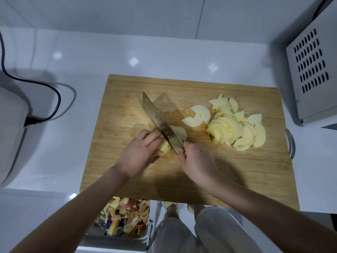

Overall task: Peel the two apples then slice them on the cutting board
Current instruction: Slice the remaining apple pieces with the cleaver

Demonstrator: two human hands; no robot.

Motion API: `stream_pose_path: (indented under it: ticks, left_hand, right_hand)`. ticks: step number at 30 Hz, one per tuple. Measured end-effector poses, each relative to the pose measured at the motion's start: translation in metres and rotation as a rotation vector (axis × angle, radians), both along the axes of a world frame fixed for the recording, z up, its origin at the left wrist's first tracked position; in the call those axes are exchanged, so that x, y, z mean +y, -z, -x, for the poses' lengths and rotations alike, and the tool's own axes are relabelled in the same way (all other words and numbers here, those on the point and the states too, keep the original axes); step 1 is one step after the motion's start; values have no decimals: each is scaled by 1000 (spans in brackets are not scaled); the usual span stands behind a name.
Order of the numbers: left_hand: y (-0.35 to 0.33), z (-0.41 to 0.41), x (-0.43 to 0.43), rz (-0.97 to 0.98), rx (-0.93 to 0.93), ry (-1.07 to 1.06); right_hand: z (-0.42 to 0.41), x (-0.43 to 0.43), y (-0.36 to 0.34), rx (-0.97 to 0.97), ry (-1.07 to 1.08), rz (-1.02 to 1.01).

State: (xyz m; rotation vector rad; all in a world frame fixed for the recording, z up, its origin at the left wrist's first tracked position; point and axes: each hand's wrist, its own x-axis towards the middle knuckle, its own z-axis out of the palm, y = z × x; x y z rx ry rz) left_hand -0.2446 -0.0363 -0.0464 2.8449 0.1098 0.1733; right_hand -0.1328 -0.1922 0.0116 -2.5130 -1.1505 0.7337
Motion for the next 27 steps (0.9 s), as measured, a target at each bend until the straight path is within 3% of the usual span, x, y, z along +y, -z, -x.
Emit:
stream_pose_path:
  ticks: [8, 20, 27]
  left_hand:
    - [-4, -1, -1, -15, 2, -4]
    - [3, 2, 2, 21, -30, 8]
    - [1, 1, 1, 6, -57, -8]
  right_hand:
    - [0, -9, -23, -34, -55, -13]
    - [5, 9, 8, 27, -3, 25]
    - [-1, -8, -21, -20, -24, 5]
